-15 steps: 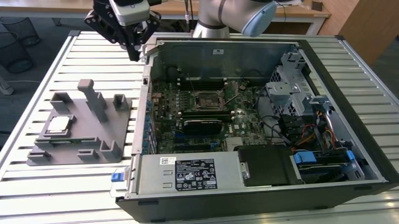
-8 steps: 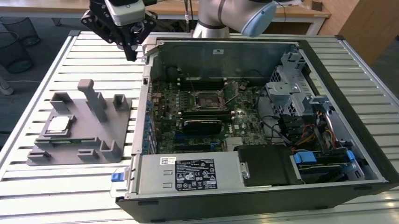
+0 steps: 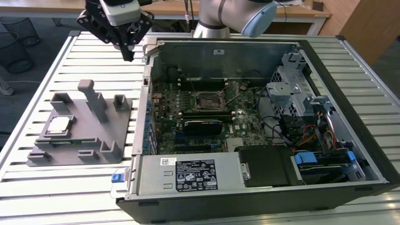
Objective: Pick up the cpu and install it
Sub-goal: 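Reach for the cpu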
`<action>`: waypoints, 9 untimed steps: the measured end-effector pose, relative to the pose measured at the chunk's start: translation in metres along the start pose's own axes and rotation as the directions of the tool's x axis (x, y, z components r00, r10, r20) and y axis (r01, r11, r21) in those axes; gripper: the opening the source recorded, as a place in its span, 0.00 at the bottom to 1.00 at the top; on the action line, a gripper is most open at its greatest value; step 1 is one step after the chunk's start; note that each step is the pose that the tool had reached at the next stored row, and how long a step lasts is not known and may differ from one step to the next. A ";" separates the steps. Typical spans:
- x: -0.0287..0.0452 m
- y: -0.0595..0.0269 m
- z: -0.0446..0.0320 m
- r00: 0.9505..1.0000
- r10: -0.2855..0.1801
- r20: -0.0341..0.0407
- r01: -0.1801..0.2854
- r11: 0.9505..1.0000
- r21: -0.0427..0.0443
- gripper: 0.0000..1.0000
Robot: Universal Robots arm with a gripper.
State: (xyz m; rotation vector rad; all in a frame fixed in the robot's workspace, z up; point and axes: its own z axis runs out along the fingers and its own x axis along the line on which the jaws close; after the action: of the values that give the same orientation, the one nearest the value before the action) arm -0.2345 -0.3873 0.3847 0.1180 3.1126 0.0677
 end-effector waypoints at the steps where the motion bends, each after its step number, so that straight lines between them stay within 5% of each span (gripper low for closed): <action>1: 0.0009 0.0000 0.0000 1.000 0.000 0.000 0.000 1.000 0.000 0.11; 9: 0.0085 0.0005 0.0003 1.000 0.000 0.000 0.000 1.000 0.000 0.11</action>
State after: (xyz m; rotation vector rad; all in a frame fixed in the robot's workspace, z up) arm -0.2429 -0.3861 0.3843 0.1179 3.1126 0.0676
